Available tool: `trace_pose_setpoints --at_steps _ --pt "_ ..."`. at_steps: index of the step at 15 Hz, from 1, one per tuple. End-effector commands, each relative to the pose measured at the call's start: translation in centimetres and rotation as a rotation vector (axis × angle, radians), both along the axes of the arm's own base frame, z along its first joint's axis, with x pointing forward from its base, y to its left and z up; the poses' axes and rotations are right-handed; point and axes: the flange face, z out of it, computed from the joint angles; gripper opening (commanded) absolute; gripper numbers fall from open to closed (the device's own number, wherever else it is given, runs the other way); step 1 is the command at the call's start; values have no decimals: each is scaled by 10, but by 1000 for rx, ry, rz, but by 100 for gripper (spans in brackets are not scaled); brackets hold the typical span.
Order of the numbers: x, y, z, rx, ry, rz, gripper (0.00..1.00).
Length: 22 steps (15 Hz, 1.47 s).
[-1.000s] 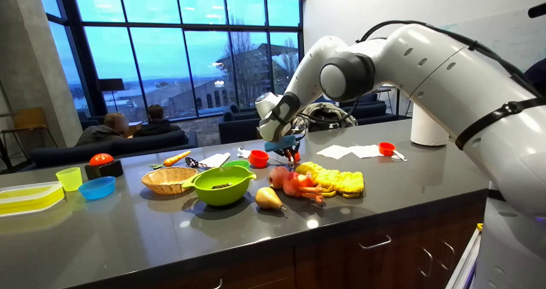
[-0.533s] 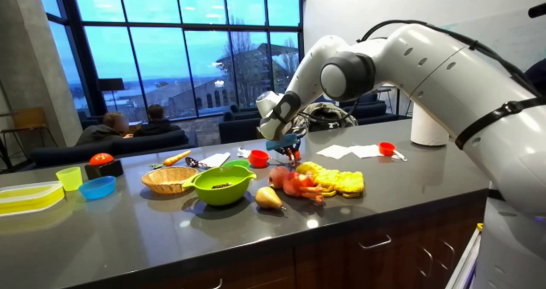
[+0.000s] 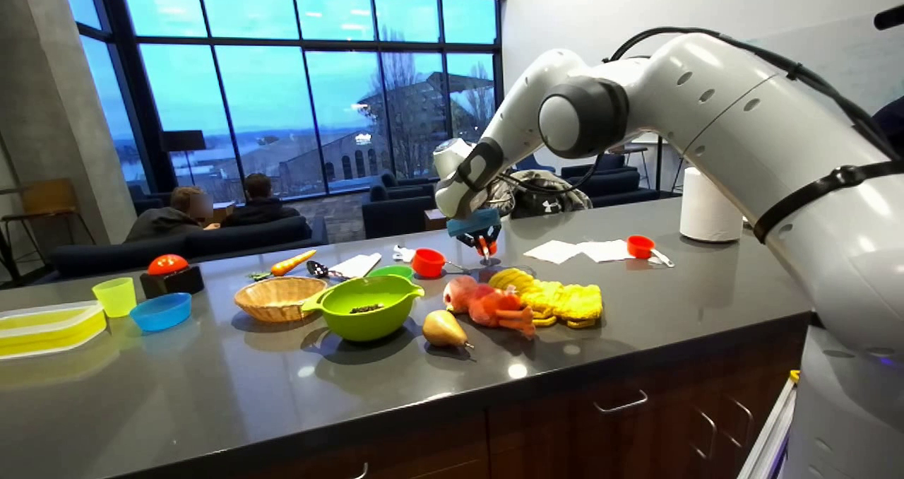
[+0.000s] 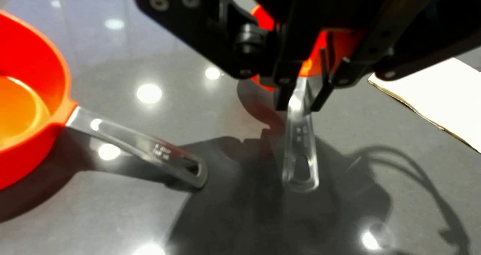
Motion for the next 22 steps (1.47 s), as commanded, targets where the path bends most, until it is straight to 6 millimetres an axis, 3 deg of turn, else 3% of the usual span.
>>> trace_pose_setpoints --at_steps 1,9,22 --pt "-4 11 11 59 23 87 4" --pt "-1 38 28 33 72 283 4" --pt "-7 70 89 -62 128 533 4"
